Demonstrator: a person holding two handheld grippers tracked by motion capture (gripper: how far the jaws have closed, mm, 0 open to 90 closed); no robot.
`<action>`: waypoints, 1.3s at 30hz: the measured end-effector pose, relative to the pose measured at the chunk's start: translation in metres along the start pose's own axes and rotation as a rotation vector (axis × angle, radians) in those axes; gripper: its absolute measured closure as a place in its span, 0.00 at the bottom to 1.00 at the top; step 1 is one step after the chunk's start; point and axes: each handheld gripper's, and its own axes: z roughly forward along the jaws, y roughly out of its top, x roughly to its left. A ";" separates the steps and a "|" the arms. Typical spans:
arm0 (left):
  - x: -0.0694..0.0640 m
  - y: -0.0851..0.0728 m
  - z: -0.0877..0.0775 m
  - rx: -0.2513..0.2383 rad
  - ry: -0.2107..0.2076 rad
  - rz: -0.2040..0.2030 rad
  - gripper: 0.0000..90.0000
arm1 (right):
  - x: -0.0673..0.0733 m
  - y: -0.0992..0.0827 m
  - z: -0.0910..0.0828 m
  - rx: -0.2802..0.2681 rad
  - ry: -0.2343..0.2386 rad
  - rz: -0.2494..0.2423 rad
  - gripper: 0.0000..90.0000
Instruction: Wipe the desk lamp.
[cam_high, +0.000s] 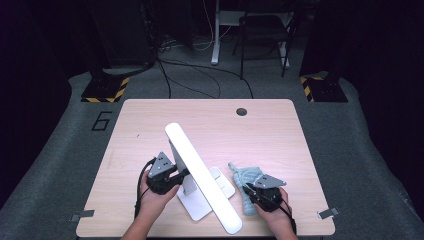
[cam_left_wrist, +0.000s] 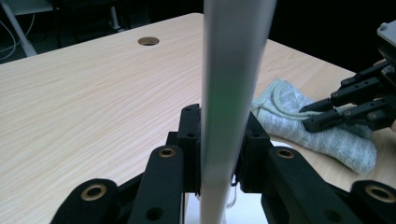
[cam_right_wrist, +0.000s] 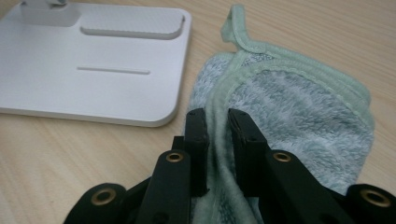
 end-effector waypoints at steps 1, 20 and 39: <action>0.000 0.000 0.000 -0.002 0.000 0.002 0.83 | -0.002 -0.001 -0.001 0.003 -0.013 0.019 0.87; 0.004 -0.001 -0.002 0.002 -0.001 -0.012 0.84 | -0.031 -0.012 -0.009 0.029 -0.189 0.117 0.85; 0.006 0.002 0.004 -0.011 0.037 -0.069 0.83 | -0.007 0.001 -0.019 -0.085 -0.192 0.125 0.46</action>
